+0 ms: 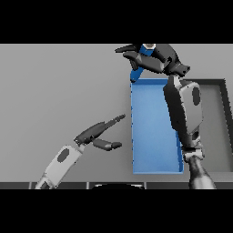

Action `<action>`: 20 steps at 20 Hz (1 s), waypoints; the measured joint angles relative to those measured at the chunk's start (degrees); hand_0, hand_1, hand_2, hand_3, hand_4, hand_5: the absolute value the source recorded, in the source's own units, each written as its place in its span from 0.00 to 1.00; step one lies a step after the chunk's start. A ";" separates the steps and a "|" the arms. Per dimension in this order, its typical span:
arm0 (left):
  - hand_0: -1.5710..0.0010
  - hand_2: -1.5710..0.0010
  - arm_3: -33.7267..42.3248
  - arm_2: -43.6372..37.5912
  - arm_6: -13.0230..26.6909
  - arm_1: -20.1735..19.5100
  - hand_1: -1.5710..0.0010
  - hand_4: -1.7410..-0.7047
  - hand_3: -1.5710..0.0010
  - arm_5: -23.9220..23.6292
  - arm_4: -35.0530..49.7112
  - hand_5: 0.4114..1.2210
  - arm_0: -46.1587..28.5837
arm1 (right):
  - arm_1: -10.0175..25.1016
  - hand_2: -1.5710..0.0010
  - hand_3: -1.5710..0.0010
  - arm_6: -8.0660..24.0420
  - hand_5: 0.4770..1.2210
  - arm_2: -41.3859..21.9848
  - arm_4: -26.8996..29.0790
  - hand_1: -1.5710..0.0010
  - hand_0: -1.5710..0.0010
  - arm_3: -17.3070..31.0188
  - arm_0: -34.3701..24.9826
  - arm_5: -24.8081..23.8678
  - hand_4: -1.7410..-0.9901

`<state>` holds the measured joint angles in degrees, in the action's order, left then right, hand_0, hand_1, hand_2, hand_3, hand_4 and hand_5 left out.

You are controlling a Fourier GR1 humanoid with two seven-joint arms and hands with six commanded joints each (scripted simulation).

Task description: Pick up the blue pipe and place it into the blue bin.

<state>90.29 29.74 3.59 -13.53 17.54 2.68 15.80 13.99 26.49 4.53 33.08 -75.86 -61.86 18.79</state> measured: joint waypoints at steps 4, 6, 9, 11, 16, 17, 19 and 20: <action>1.00 1.00 -0.04 -0.41 0.91 -0.48 1.00 0.88 1.00 -0.53 -0.48 0.06 0.20 | 2.41 0.00 0.00 0.91 1.00 3.74 -3.59 0.00 0.00 7.90 3.61 0.15 0.32; 1.00 1.00 0.42 -0.77 1.26 -0.80 1.00 0.88 1.00 -0.61 -0.30 0.06 0.68 | 2.69 0.00 0.00 1.05 1.00 4.94 -4.84 0.00 0.00 9.79 6.50 0.13 0.32; 1.00 1.00 0.16 -0.84 -0.44 -1.50 1.00 0.88 1.00 -0.10 -0.36 0.07 -0.20 | 1.62 0.00 0.00 3.87 1.00 4.40 -7.47 0.00 0.00 8.35 12.49 -2.00 0.32; 1.00 1.00 0.32 -0.29 -0.76 -1.08 1.00 0.88 1.00 -0.46 -0.87 0.07 -0.96 | 1.20 0.00 0.00 5.85 1.00 4.42 -8.96 0.00 0.00 7.25 16.70 -3.43 0.32; 1.00 1.00 2.04 0.12 0.60 -1.24 1.00 0.88 1.00 -0.49 -0.65 0.07 -1.17 | 3.96 0.00 0.25 8.44 1.00 -1.33 -10.15 0.00 0.00 8.68 23.77 -8.75 0.23; 1.00 1.00 1.39 -0.04 1.59 -0.82 1.00 0.88 1.00 -0.32 -0.34 0.08 -0.21 | 4.90 0.00 0.34 8.44 1.00 -3.68 -9.61 0.00 0.00 8.53 25.45 -9.05 0.18; 1.00 1.00 1.09 0.17 0.78 -0.77 1.00 0.88 1.00 -0.48 -0.79 0.08 -0.72 | 6.47 0.00 0.56 8.44 0.98 -8.09 -8.53 0.00 0.00 8.94 27.55 -10.54 0.12; 1.00 1.00 1.12 0.26 0.85 -0.81 1.00 0.88 1.00 -0.68 -0.94 0.08 -1.18 | 7.58 0.00 0.45 8.44 0.96 -10.84 -7.46 0.00 0.00 8.83 28.54 -11.39 0.16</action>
<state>91.41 30.00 4.44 -14.34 16.87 1.73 14.62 21.56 34.93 -6.31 25.63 -67.03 -33.32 7.40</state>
